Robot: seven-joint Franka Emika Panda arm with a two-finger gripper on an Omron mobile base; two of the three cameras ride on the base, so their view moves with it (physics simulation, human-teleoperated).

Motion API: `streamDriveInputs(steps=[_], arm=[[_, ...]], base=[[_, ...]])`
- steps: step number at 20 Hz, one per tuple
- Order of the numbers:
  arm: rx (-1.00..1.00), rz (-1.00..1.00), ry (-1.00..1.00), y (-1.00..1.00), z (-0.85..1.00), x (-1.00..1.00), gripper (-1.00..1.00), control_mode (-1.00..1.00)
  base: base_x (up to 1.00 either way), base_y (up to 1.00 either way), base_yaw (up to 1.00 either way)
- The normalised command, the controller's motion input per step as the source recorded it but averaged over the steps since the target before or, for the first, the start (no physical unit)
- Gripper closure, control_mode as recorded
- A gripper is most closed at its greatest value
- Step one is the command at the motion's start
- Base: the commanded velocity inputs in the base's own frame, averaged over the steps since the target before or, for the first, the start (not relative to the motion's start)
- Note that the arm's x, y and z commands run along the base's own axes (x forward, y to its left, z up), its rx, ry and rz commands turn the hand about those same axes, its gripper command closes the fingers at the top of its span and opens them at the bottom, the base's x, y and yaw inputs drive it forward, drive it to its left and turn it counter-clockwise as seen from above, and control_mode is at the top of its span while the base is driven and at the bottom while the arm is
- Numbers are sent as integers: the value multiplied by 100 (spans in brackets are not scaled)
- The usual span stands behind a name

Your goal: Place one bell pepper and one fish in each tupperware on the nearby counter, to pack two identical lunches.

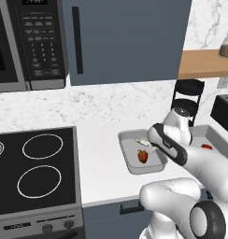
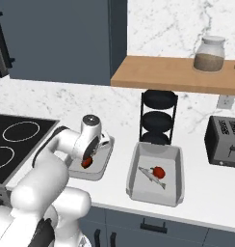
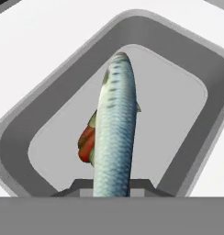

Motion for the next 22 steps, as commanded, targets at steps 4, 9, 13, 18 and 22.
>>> streamDriveInputs(steps=[4,9,13,18,22], arm=[[0,0,1,0,-33,47,100,-100],[-2,0,3,0,-45,33,100,-100],[-2,0,7,0,-41,24,100,-100],[-3,0,6,0,-36,30,-100,-100],[-2,0,2,3,-9,-1,-100,-100]], base=[[0,0,0],[0,0,0],[0,0,0],[0,0,0],[0,0,0]])
